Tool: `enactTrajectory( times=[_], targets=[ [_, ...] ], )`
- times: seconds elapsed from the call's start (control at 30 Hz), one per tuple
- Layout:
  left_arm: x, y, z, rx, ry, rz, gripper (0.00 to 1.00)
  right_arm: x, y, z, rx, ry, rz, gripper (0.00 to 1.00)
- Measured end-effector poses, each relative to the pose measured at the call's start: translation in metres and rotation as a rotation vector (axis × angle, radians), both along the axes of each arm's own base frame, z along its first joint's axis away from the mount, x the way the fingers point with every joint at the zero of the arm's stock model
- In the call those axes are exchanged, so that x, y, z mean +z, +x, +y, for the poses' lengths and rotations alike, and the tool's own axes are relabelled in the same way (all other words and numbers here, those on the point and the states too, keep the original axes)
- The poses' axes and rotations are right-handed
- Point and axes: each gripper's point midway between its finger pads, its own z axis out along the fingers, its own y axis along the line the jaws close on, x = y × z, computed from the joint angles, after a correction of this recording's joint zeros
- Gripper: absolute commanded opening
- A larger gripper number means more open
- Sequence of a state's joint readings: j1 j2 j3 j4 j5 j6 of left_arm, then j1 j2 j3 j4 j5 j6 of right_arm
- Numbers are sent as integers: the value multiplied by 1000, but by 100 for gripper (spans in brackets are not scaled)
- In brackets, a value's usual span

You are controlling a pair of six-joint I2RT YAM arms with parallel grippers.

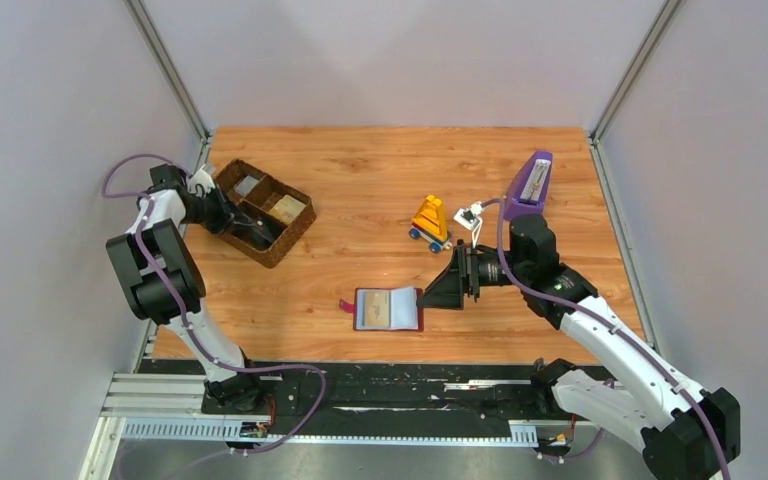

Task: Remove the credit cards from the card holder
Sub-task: Place the credit card in the storage box.

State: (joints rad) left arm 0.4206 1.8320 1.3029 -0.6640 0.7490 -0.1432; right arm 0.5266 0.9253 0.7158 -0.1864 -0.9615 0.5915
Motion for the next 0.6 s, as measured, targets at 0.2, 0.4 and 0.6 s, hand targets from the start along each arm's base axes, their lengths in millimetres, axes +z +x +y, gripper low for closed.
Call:
enactTrajectory(
  times=[0.2, 0.4, 0.6],
  targets=[
    [-5, -1, 0, 2, 5, 16, 19, 3, 1, 0, -3, 4, -8, 100],
    [-13, -3, -3, -3, 9, 49, 23, 8, -1, -1, -5, 14, -27, 100],
    [-16, -6, -5, -7, 19, 71, 32, 11, -3, -3, -10, 21, -43, 100]
  ],
)
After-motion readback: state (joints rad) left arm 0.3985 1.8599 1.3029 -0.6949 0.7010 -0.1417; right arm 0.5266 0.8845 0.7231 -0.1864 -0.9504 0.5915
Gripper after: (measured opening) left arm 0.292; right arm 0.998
